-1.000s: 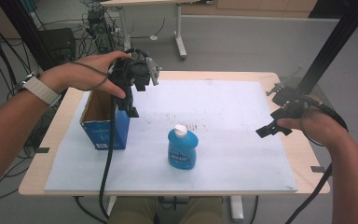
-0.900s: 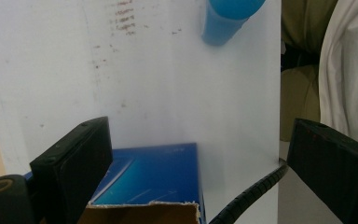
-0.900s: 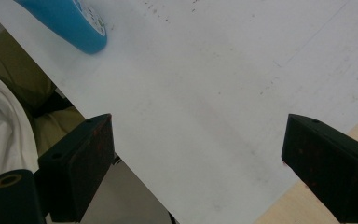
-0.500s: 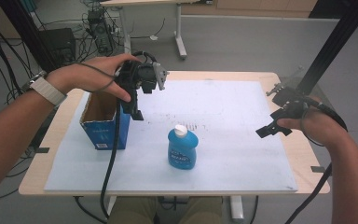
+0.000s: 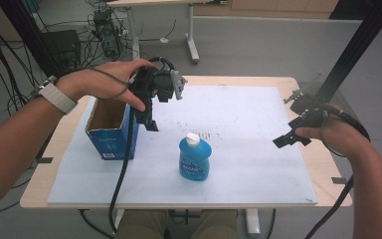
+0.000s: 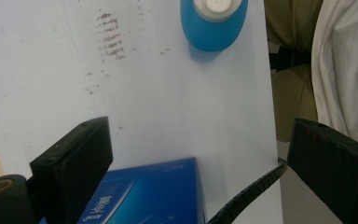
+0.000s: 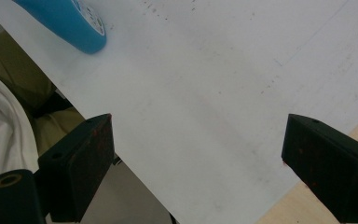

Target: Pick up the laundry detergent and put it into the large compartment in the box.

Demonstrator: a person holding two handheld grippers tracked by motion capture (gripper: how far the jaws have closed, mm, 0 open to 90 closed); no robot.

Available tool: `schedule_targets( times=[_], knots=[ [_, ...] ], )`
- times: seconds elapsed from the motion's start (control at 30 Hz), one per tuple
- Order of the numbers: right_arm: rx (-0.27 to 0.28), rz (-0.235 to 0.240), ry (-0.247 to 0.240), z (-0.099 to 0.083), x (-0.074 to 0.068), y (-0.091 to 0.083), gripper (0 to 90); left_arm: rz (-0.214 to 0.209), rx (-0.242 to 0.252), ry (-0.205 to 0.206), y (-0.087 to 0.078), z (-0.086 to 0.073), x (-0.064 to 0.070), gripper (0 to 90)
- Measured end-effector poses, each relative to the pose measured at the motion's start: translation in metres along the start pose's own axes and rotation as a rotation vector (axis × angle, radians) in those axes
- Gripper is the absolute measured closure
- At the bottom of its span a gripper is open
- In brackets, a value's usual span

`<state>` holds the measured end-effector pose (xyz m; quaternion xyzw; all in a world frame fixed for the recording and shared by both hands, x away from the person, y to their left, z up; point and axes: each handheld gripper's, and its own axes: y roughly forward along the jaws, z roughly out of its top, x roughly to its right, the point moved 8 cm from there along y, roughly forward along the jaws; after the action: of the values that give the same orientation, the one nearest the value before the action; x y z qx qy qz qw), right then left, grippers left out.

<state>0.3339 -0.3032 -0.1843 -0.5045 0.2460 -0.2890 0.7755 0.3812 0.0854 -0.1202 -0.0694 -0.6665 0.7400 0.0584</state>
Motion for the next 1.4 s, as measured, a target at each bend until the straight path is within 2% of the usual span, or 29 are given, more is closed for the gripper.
schedule_targets(
  times=[0.4, 0.77, 0.93, 1.4],
  knots=[
    [-0.002, -0.001, -0.007, 0.002, -0.001, 0.0, 9.3, 0.01, 0.014, 0.017, 0.0, 0.01, 0.001, 7.9],
    [-0.001, 0.001, -0.006, 0.001, -0.001, 0.0, 9.3, 0.014, -0.01, 0.042, 0.001, 0.021, 0.004, 8.1],
    [-0.001, 0.002, -0.007, 0.0, -0.001, 0.002, 9.3, 0.012, -0.023, 0.052, 0.005, 0.029, 0.005, 8.1],
    [0.003, 0.001, 0.0, -0.002, 0.0, 0.002, 9.3, 0.008, -0.012, 0.084, 0.017, 0.048, 0.008, 8.0]
  ],
)
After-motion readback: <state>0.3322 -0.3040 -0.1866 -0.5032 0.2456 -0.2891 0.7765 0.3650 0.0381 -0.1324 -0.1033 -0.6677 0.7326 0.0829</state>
